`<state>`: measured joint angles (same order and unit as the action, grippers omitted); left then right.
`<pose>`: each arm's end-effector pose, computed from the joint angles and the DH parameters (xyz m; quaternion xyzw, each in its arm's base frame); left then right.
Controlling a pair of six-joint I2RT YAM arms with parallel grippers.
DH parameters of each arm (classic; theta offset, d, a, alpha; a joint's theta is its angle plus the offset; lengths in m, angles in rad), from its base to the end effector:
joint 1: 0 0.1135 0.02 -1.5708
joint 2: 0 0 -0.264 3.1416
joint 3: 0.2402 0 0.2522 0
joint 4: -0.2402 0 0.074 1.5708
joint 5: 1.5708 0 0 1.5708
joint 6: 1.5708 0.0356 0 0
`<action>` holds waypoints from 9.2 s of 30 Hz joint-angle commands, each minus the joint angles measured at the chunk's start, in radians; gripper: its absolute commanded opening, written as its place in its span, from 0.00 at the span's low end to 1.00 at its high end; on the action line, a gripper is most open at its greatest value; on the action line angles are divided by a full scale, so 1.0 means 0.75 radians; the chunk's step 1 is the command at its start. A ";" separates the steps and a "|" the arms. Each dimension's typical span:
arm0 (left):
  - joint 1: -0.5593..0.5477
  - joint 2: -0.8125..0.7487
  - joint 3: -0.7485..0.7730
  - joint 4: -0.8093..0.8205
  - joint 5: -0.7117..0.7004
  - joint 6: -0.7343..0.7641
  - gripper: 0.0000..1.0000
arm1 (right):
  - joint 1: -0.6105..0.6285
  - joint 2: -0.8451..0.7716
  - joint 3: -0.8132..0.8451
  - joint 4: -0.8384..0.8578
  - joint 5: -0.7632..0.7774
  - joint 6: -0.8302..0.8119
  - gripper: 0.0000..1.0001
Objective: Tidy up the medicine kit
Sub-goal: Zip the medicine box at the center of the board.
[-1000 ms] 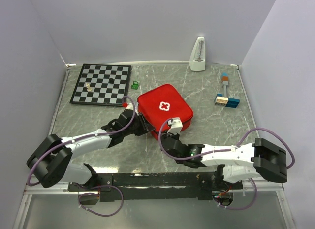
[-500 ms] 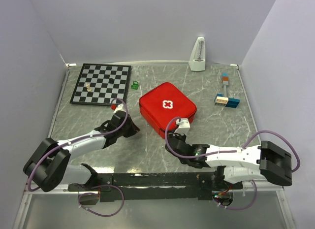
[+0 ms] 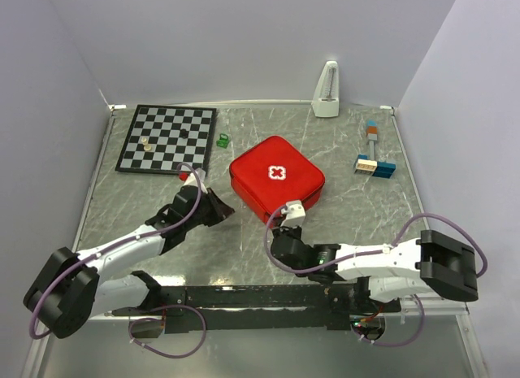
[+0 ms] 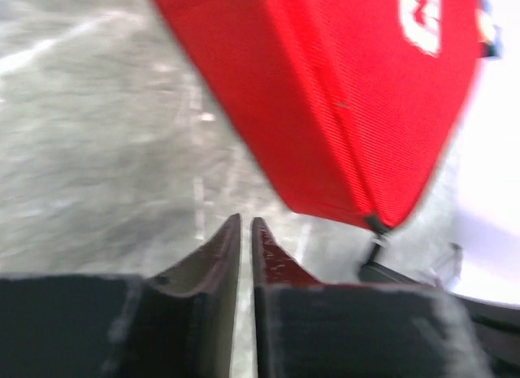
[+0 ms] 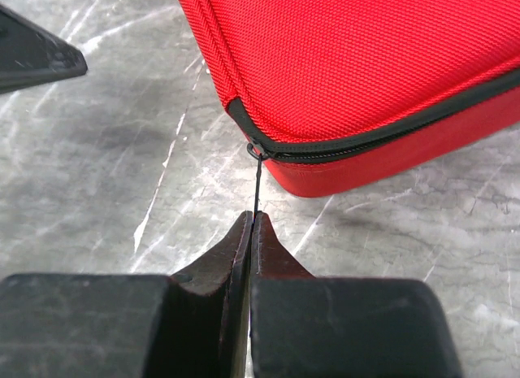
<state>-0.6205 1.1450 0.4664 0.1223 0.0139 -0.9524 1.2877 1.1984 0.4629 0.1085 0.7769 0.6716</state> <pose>0.1888 -0.1355 0.1890 -0.1410 0.8626 -0.3481 0.3388 0.0872 0.2103 0.1812 -0.0859 0.8377 0.1613 0.5146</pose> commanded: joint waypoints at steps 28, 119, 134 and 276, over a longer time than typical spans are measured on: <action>0.003 0.042 -0.012 0.146 0.153 -0.015 0.22 | 0.007 -0.129 -0.042 -0.081 -0.031 -0.018 0.70; 0.003 0.128 -0.084 0.254 0.208 -0.045 0.21 | -0.130 0.355 0.381 -0.126 0.079 0.023 0.46; 0.003 0.126 -0.086 0.256 0.219 -0.045 0.22 | -0.140 0.468 0.559 -0.410 0.124 0.254 0.56; -0.005 0.271 0.184 -0.161 -0.141 0.083 0.01 | -0.058 -0.090 0.035 -0.433 0.001 0.186 0.00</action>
<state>-0.6930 1.3640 0.6437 0.1184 0.1635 -1.0027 1.2438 1.1797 0.4767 0.0086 0.6815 0.6685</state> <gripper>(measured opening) 0.070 0.008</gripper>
